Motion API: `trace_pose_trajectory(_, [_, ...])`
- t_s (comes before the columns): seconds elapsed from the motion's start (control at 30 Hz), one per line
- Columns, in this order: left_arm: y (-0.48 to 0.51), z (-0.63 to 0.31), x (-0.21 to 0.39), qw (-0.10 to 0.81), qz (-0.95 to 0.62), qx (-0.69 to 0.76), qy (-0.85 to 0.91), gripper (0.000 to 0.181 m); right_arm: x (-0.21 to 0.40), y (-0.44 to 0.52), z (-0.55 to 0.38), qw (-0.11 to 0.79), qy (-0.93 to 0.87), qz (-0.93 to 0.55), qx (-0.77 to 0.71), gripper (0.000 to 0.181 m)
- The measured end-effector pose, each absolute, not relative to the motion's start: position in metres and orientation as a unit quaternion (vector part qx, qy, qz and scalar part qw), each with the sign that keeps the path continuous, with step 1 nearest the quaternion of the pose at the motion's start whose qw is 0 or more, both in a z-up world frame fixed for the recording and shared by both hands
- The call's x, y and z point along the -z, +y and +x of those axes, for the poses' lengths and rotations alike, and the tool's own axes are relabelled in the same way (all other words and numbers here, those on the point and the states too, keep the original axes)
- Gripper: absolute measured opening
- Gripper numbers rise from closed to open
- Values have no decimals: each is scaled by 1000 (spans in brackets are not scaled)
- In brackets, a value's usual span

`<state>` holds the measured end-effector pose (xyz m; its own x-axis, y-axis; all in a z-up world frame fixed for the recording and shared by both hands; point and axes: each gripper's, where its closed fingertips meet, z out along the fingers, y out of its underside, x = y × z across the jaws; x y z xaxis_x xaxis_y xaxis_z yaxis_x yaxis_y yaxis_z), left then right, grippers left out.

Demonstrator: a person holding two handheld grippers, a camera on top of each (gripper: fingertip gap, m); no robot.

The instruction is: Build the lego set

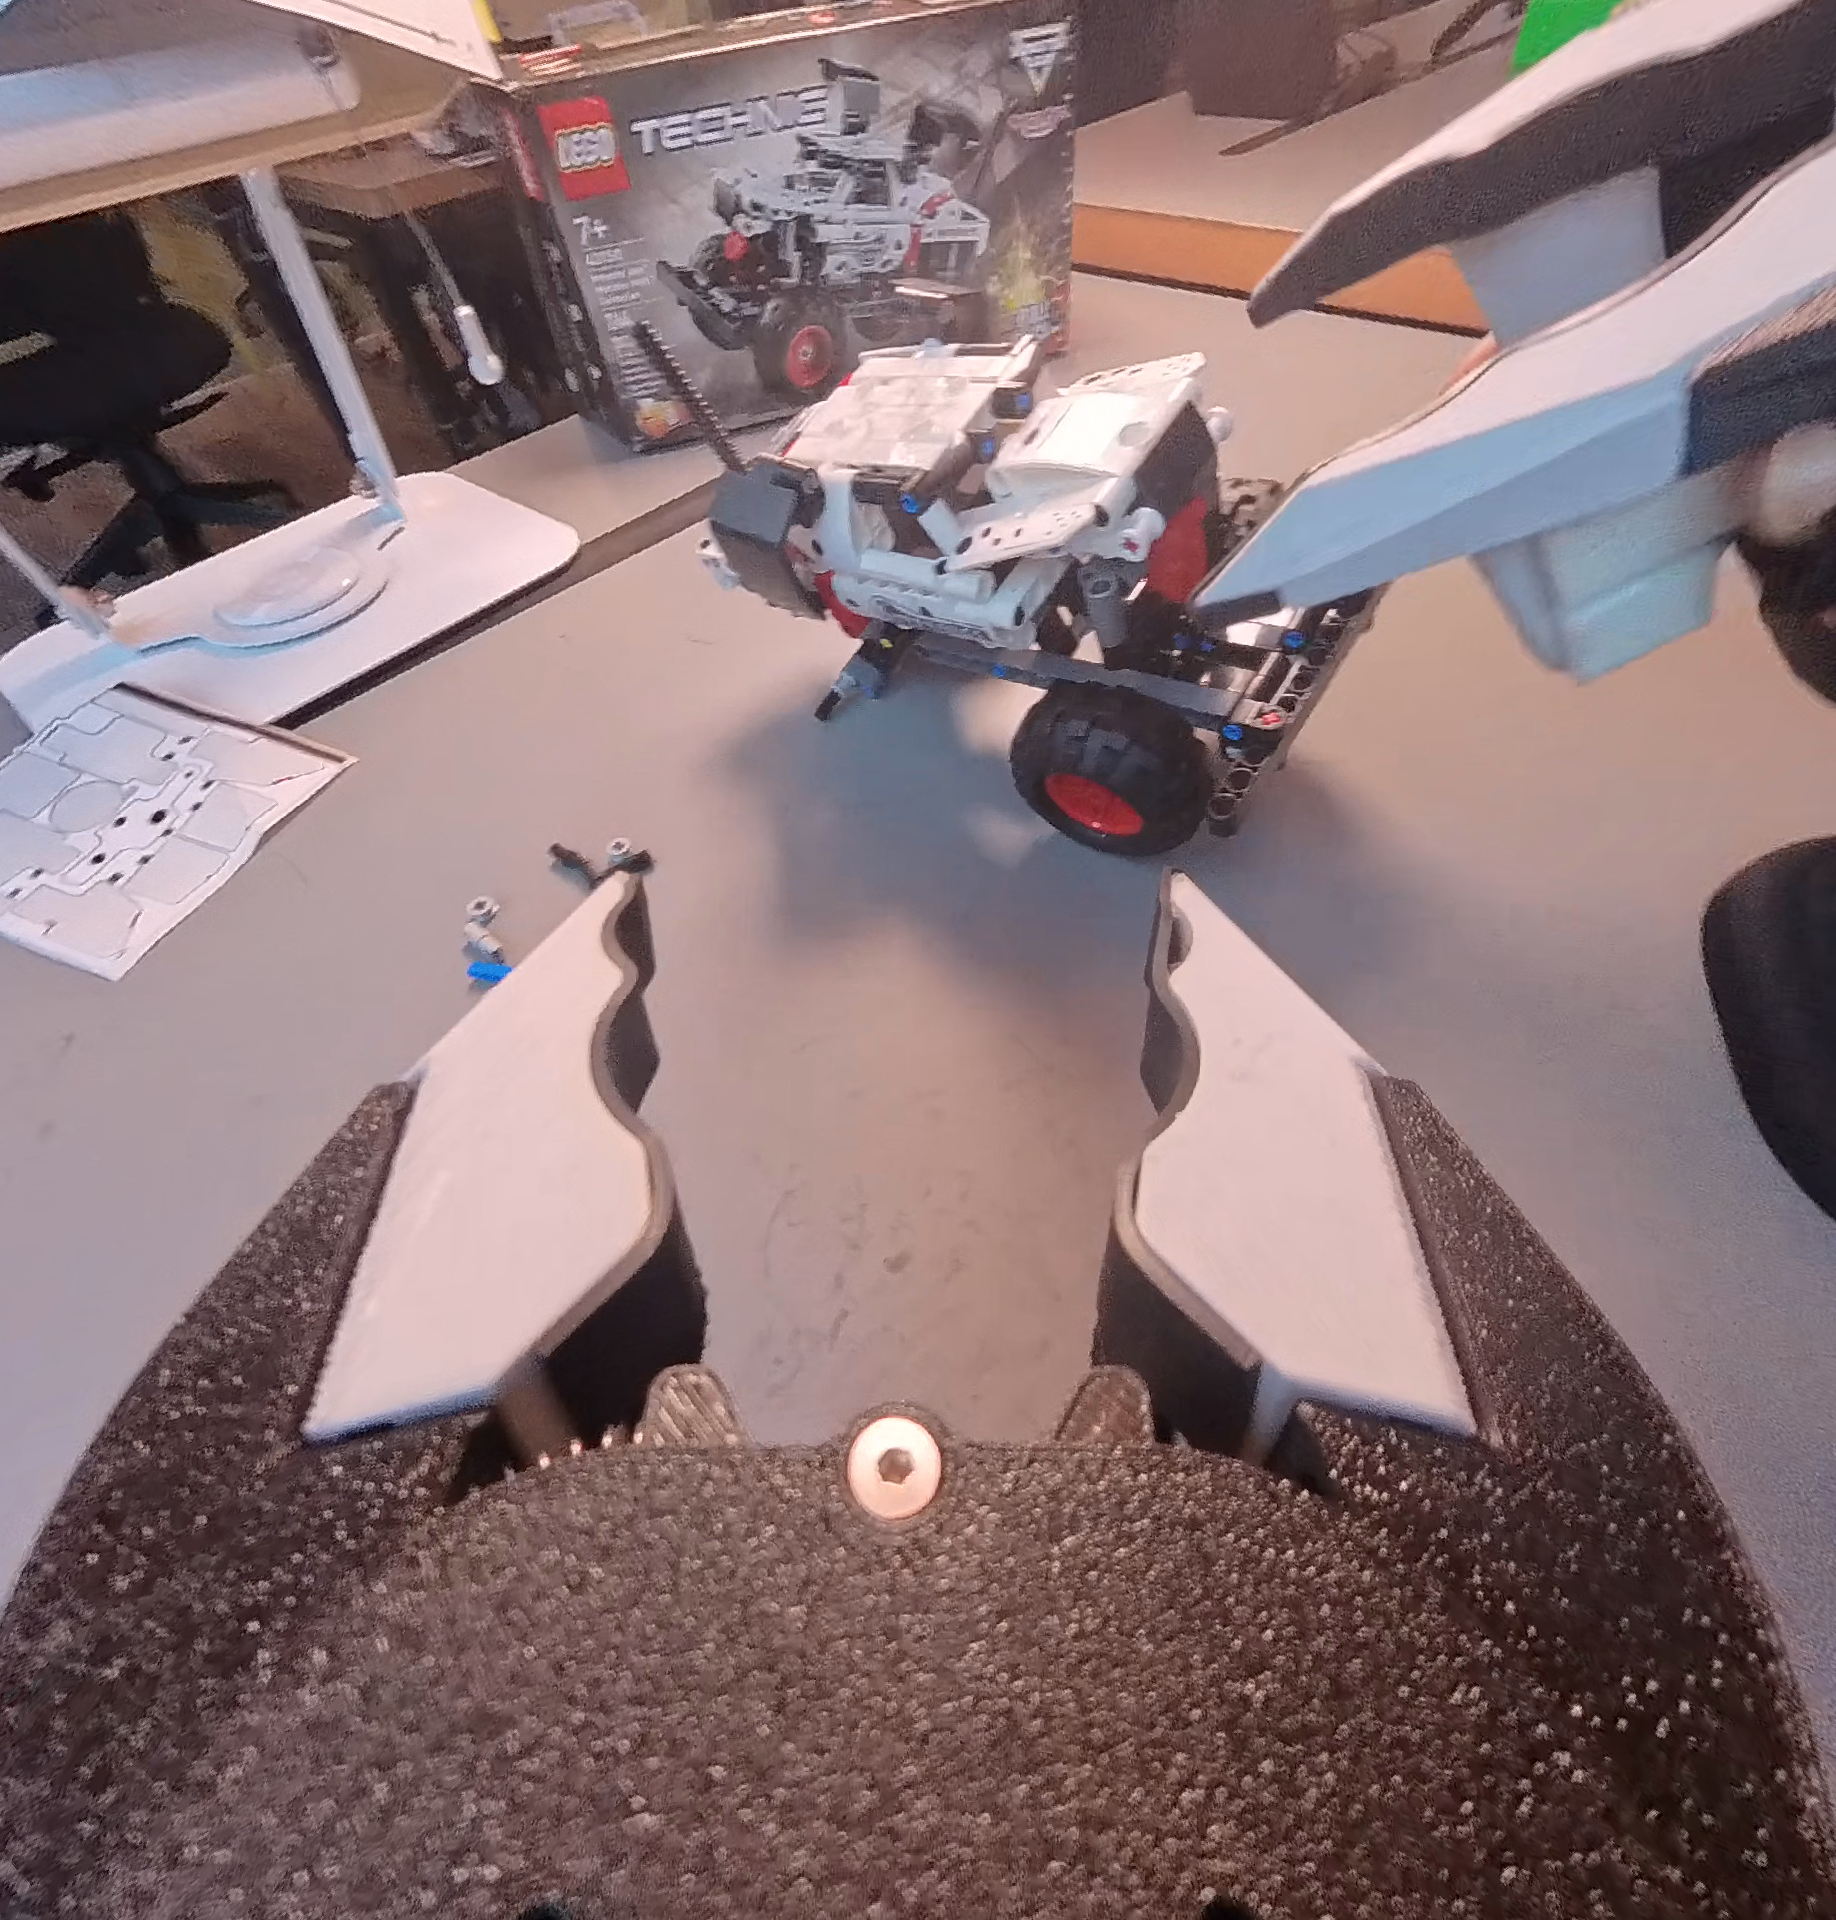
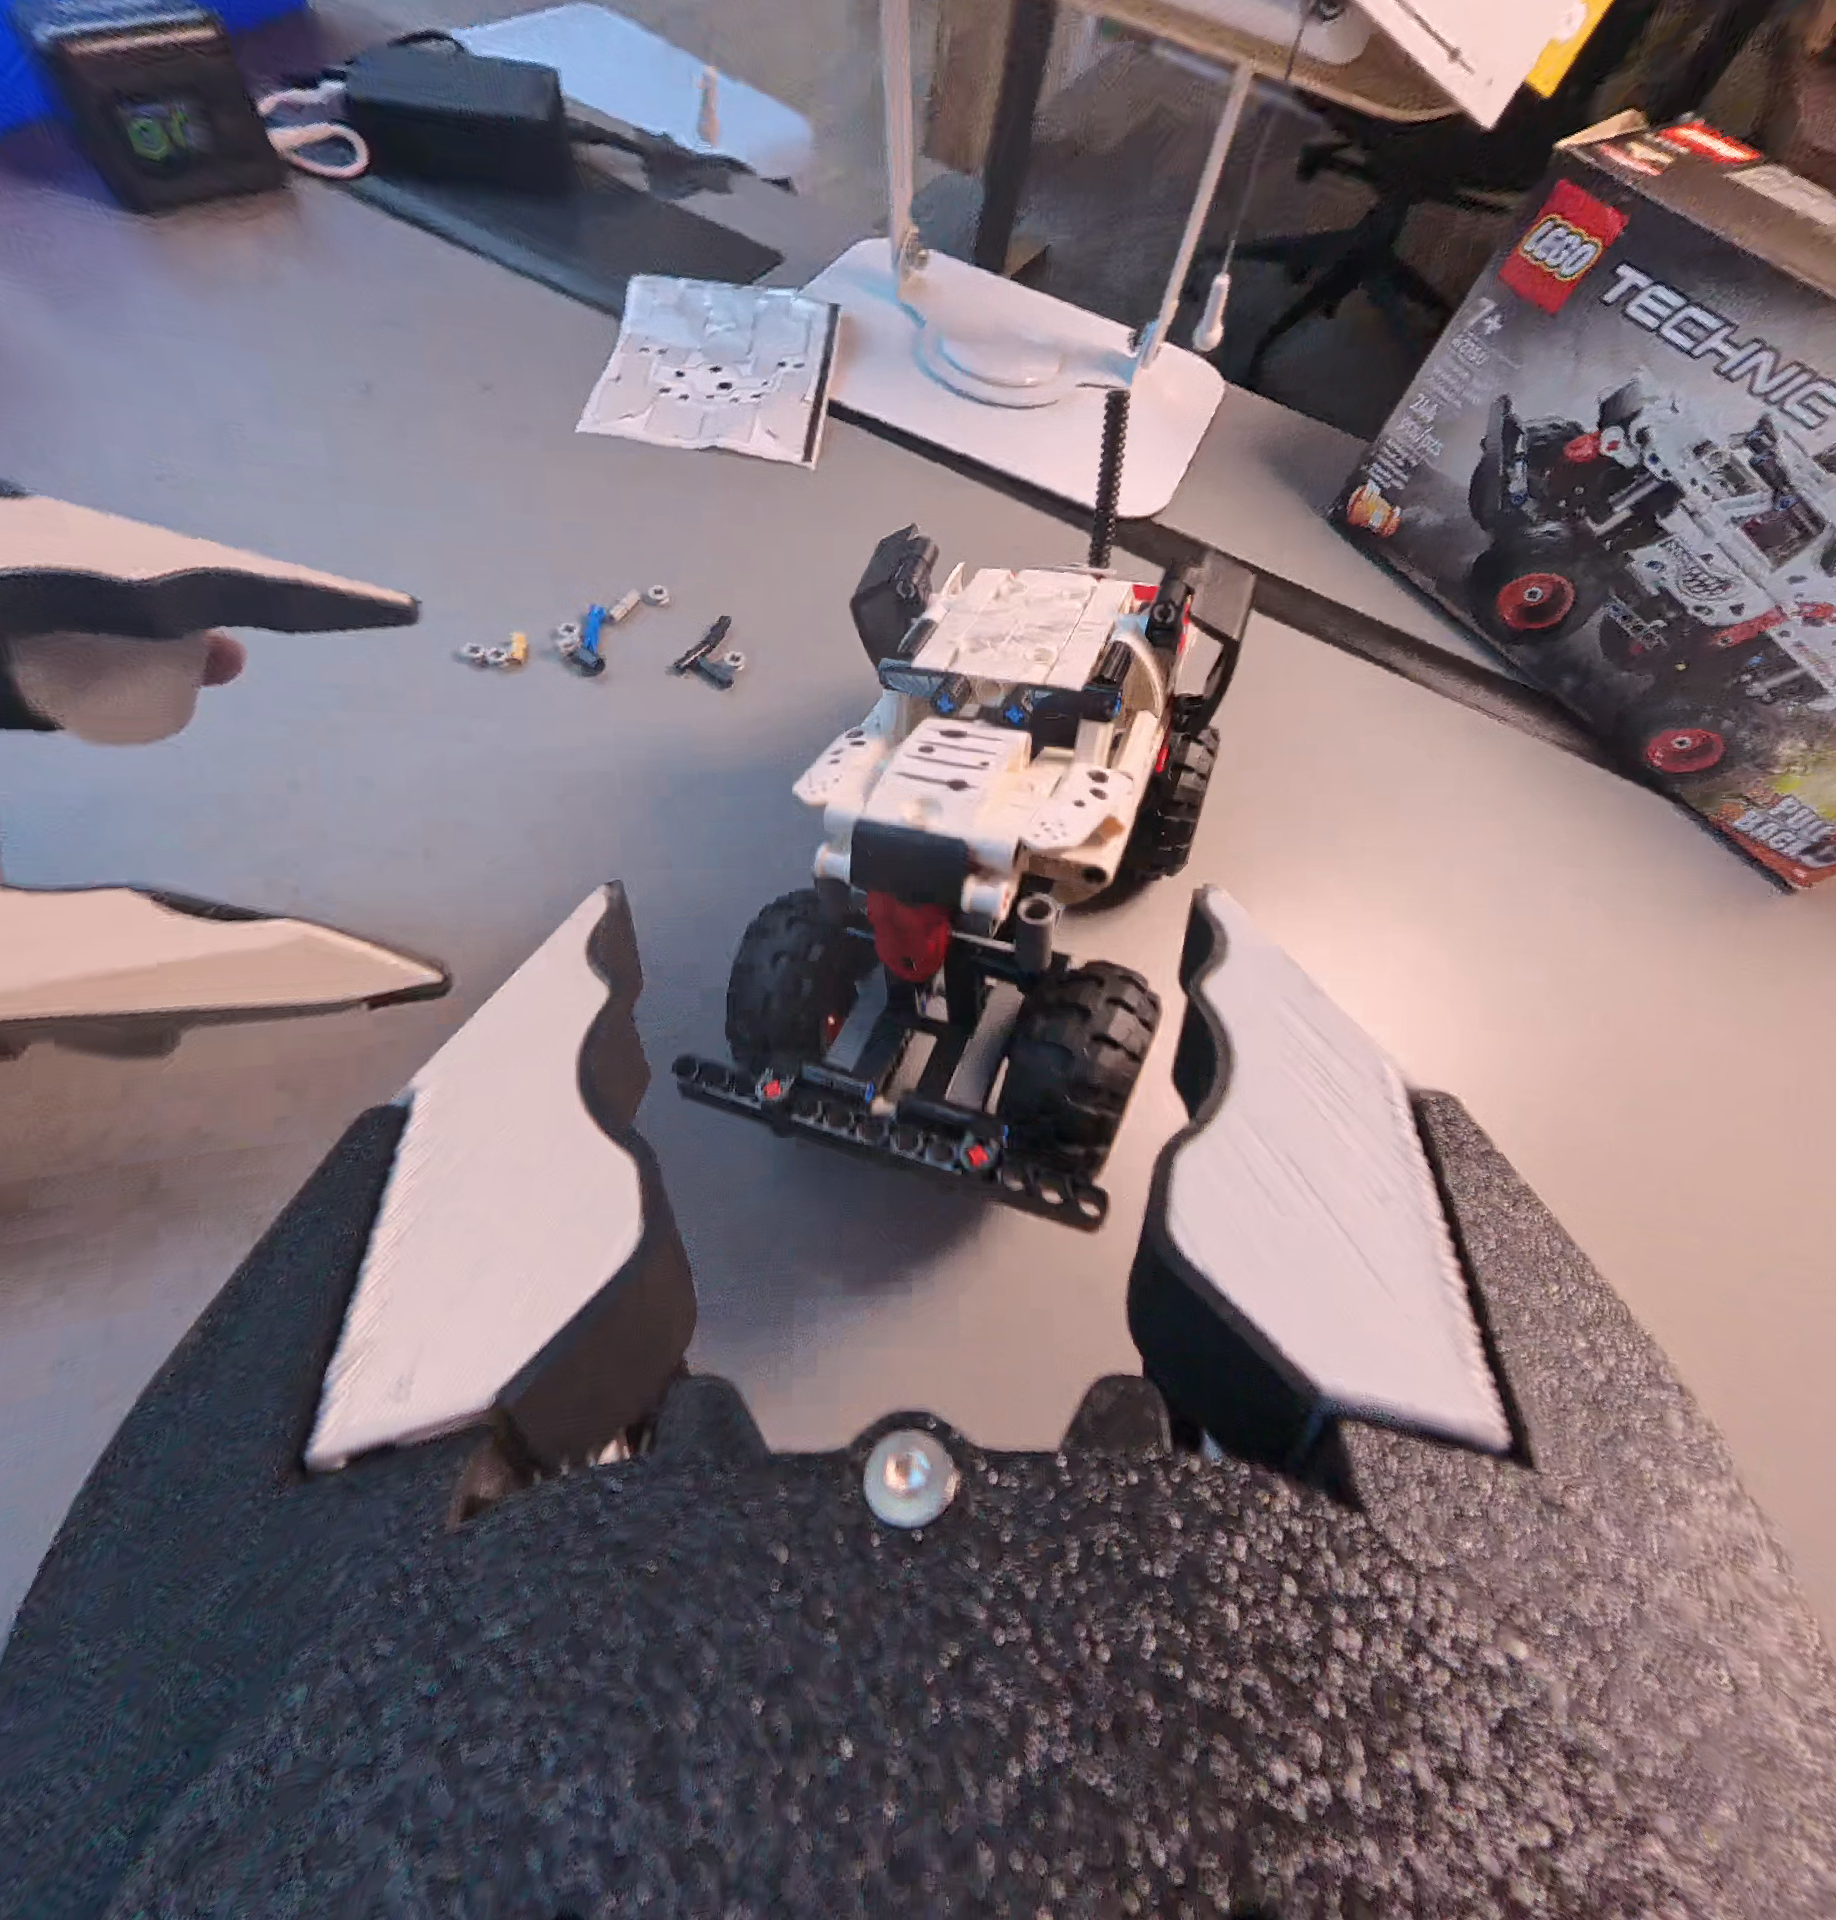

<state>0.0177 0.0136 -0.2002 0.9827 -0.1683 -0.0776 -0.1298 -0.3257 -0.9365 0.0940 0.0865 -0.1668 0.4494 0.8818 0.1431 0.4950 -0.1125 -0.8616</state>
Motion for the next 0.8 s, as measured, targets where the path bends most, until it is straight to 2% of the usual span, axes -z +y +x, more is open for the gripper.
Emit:
trace_pose_trajectory(0.07, [11, 7, 197, 580, -812, 10, 62, 93, 179, 101, 82, 481, -458, -728, -169, 107])
trace_pose_trajectory(0.13, [9, -3, 193, 588, -808, 16, 32, 93, 189, 109, 73, 480, -461, -733, -139, 104])
trace_pose_trajectory(0.17, [8, -7, 192, 589, -808, 20, 20, 93, 191, 114, 72, 484, -470, -728, -119, 94])
trace_pose_trajectory(0.2, [8, -10, 191, 589, -808, 23, 14, 94, 194, 118, 73, 486, -484, -720, -102, 77])
trace_pose_trajectory(0.5, [8, 5, 187, 589, -805, 10, 64, 96, 200, 143, 127, 414, -577, -676, -198, 76])
trace_pose_trajectory(0.7, [9, 13, 190, 584, -808, 15, 78, 95, 188, 165, 149, 432, -498, -716, -228, 71])
trace_pose_trajectory(0.8, [9, 14, 191, 583, -809, 14, 79, 94, 200, 161, 146, 402, -468, -753, -228, 81])
